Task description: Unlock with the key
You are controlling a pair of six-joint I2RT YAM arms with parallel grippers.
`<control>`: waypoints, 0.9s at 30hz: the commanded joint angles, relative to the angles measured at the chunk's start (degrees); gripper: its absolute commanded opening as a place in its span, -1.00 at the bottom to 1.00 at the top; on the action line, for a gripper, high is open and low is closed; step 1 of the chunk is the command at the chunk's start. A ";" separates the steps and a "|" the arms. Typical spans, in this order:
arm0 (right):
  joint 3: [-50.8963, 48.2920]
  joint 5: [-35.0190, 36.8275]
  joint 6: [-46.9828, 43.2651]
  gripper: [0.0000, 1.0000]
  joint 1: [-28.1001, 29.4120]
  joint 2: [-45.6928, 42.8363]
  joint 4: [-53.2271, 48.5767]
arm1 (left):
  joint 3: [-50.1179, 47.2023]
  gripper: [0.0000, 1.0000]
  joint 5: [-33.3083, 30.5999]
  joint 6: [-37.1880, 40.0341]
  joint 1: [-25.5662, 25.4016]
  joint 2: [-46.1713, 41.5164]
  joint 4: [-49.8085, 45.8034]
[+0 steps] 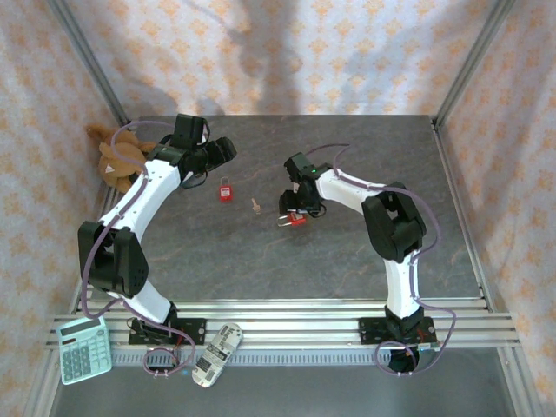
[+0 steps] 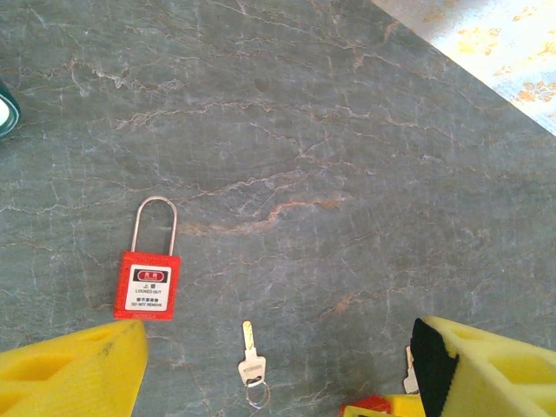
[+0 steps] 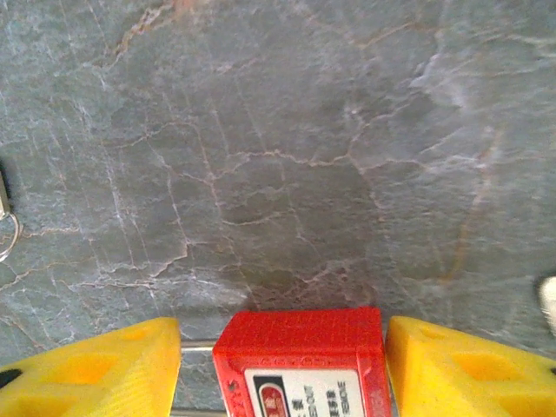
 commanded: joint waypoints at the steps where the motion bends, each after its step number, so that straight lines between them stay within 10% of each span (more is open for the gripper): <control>1: 2.26 -2.33 0.71 0.27 1.31 0.81 0.84 | -0.07 0.62 0.47 0.04 -0.41 0.87 0.51; 27: -16.20 11.12 8.89 0.19 -10.21 -22.81 4.94 | -0.24 0.63 -14.65 7.06 -9.81 -4.05 1.01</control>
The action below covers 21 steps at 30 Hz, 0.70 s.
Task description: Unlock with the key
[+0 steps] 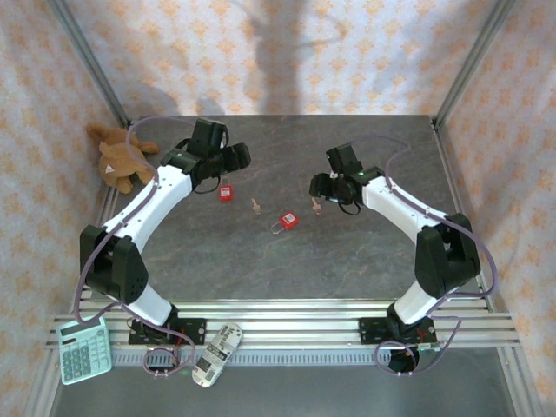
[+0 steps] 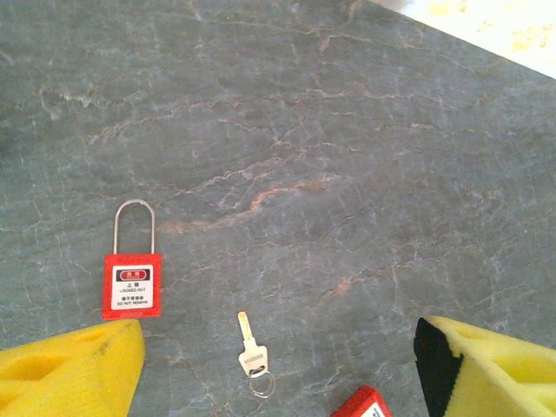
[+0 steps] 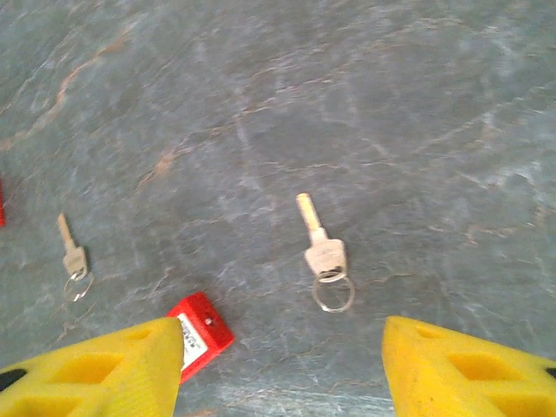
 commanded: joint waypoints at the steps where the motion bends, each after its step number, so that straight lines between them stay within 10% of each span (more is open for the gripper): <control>1: -0.71 6.23 5.38 0.16 -1.07 1.70 -2.80 | 0.44 0.62 -6.65 1.77 -1.91 -1.91 0.78; 21: -12.70 -5.35 27.98 -0.43 -1.14 4.45 17.33 | -1.32 0.50 -3.10 5.62 -8.62 2.53 1.17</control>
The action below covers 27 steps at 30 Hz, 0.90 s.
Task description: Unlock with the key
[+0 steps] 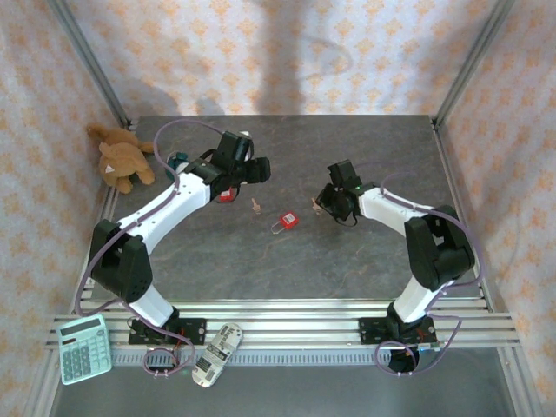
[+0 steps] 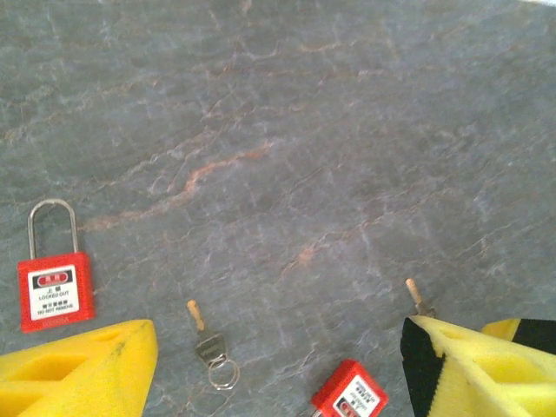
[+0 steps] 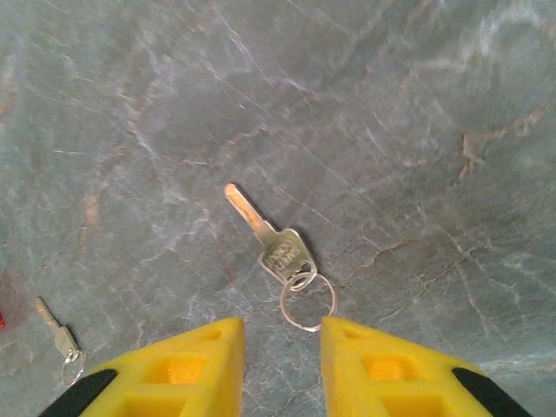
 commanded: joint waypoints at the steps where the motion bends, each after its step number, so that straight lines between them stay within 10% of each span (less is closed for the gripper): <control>1: -2.51 -1.63 6.29 -0.43 0.00 0.78 5.03 | 1.47 0.50 -0.67 2.11 -0.30 0.17 -3.67; 27: -8.76 -2.27 12.11 -0.56 -0.08 2.35 17.16 | 1.30 0.51 -1.02 3.51 -0.63 -1.10 -3.80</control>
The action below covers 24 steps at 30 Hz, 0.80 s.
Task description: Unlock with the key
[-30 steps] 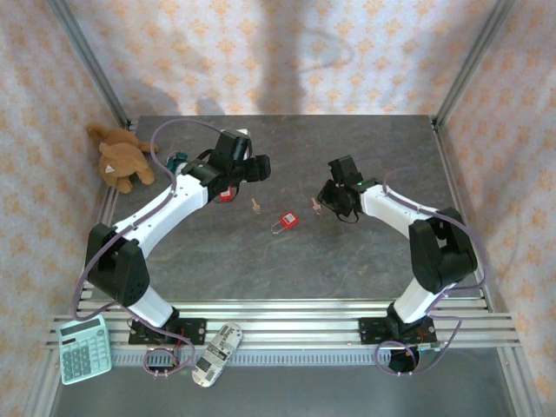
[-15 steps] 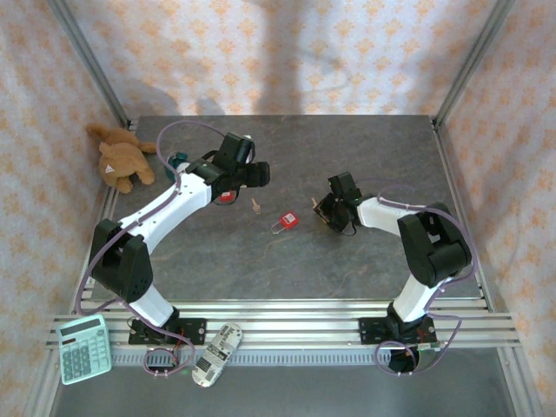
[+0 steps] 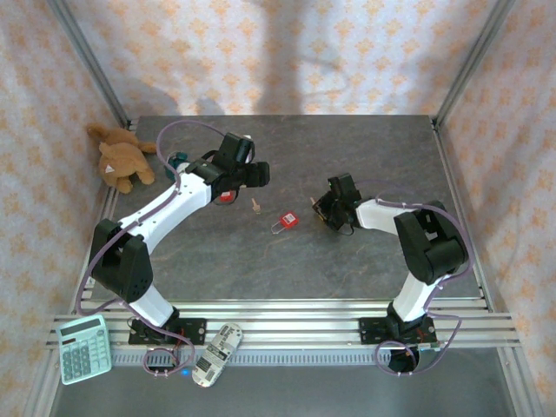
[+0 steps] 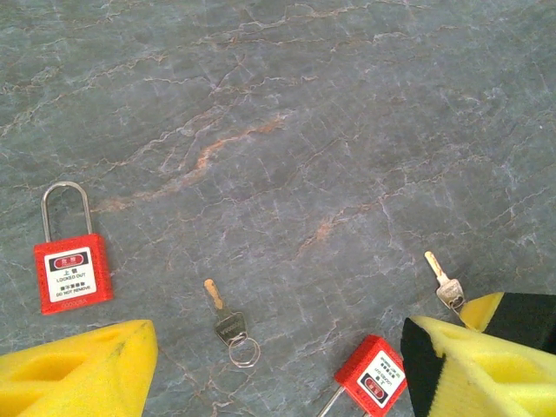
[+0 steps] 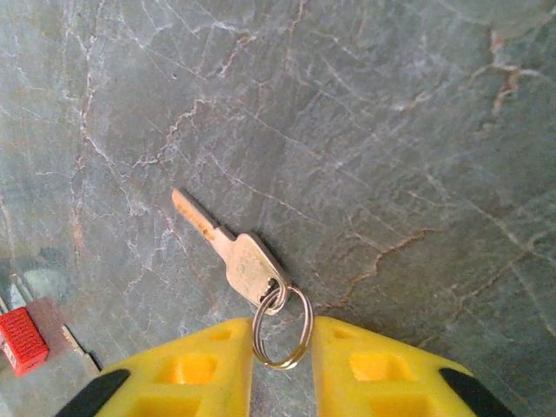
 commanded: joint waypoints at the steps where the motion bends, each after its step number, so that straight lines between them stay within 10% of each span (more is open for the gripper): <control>1: -0.65 1.96 0.76 -0.57 -0.08 -0.58 1.06 | 1.30 0.51 -0.74 0.72 -0.34 -1.19 -1.59; 24: 3.57 5.89 -7.19 -0.84 -0.14 -5.20 -8.16 | -0.04 0.52 -0.52 1.32 -0.34 -2.73 0.67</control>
